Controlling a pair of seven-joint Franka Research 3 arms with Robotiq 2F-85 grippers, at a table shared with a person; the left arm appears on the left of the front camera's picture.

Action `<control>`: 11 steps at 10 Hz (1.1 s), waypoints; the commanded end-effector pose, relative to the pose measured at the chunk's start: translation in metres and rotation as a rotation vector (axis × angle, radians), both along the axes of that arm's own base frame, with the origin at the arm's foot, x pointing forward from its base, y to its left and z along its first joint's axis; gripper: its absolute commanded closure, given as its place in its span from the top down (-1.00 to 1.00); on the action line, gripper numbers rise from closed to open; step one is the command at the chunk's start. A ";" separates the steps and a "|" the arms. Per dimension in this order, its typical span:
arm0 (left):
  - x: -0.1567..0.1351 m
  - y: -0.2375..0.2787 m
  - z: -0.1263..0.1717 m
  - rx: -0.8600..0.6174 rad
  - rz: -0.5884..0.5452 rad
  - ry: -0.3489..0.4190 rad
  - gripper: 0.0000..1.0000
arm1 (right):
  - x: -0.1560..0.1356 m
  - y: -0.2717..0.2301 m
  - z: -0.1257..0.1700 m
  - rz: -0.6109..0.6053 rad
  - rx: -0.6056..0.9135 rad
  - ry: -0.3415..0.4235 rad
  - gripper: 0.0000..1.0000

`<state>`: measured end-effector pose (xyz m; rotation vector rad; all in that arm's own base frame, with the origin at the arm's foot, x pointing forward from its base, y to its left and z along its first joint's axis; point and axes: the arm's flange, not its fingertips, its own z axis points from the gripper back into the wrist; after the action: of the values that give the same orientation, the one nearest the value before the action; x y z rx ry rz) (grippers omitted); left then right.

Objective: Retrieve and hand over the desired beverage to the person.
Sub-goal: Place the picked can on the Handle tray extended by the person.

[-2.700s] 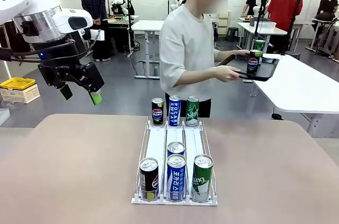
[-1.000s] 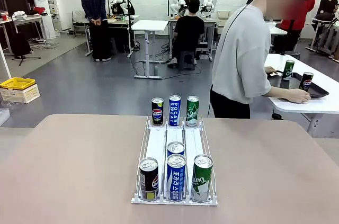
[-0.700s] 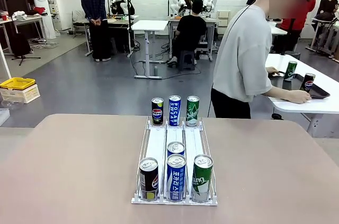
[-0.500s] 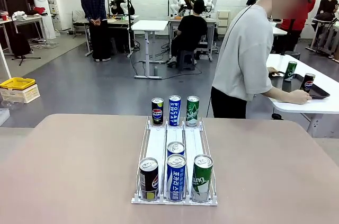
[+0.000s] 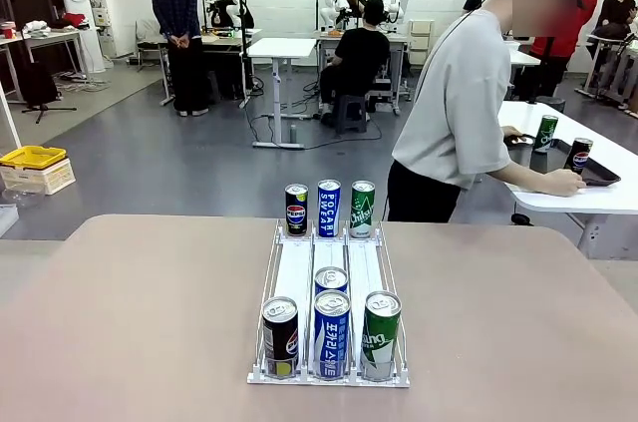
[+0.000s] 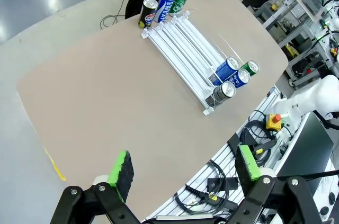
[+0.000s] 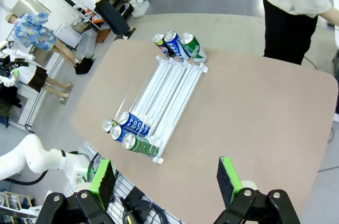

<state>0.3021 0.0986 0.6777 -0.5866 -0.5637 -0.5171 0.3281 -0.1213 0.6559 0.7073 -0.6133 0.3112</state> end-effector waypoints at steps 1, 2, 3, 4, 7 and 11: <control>-0.002 -0.001 -0.004 -0.015 -0.018 -0.022 1.00 | 0.001 0.001 0.000 0.005 0.003 0.006 1.00; -0.002 -0.001 -0.004 -0.015 -0.018 -0.022 1.00 | 0.001 0.001 0.000 0.005 0.003 0.006 1.00; -0.002 -0.001 -0.004 -0.015 -0.018 -0.022 1.00 | 0.001 0.001 0.000 0.005 0.003 0.006 1.00; -0.002 -0.001 -0.004 -0.015 -0.018 -0.022 1.00 | 0.001 0.001 0.000 0.005 0.003 0.006 1.00; -0.002 -0.001 -0.004 -0.015 -0.018 -0.022 1.00 | 0.001 0.001 0.000 0.005 0.003 0.006 1.00; -0.002 -0.001 -0.004 -0.015 -0.018 -0.022 1.00 | 0.001 0.001 0.000 0.005 0.003 0.006 1.00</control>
<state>0.3021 0.0981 0.6782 -0.5948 -0.5674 -0.5160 0.3281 -0.1213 0.6559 0.7073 -0.6133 0.3112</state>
